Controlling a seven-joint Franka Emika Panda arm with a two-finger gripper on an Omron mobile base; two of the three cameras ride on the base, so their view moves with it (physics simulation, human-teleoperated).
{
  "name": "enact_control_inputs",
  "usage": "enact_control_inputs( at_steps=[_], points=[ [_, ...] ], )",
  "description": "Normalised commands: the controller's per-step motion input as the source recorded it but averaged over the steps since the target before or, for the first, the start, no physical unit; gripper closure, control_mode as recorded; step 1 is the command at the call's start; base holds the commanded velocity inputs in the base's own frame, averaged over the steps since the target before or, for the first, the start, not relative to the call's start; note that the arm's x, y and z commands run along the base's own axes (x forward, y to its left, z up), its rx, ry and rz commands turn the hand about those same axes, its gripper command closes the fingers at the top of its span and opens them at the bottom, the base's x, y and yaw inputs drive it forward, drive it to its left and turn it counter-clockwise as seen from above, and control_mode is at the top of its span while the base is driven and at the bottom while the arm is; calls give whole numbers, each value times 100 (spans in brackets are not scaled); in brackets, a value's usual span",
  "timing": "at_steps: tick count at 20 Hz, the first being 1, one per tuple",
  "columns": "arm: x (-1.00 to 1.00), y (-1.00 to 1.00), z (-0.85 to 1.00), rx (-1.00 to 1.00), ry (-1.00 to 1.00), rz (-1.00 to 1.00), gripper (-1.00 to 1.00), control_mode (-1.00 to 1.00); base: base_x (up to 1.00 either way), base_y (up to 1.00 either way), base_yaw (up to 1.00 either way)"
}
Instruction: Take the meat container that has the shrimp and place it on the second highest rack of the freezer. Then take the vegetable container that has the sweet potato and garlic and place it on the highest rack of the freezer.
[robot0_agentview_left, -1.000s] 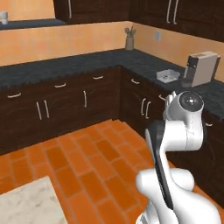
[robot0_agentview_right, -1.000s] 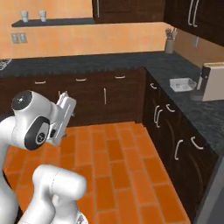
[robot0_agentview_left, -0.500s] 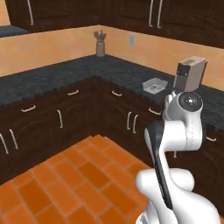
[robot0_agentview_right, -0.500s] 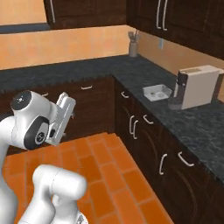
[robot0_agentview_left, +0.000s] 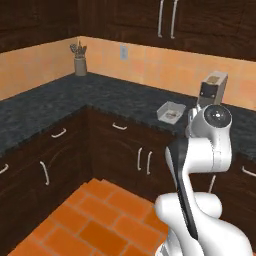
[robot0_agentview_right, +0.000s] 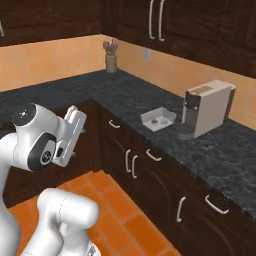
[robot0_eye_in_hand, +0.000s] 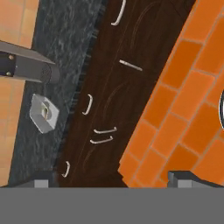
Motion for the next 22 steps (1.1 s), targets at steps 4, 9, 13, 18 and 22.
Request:
enact_control_inputs(
  at_steps=[4,9,13,18,22],
  points=[
    [0,0,0,0,0,0,-100,100,100,40,-45],
    [0,0,0,0,0,0,-100,100,100,39,-46],
    [0,0,0,0,0,0,-100,100,97,27,-43],
    [0,0,0,0,0,0,-100,100,85,21,-42],
    [0,0,0,0,0,0,-100,100,55,16,-36]
  ],
)
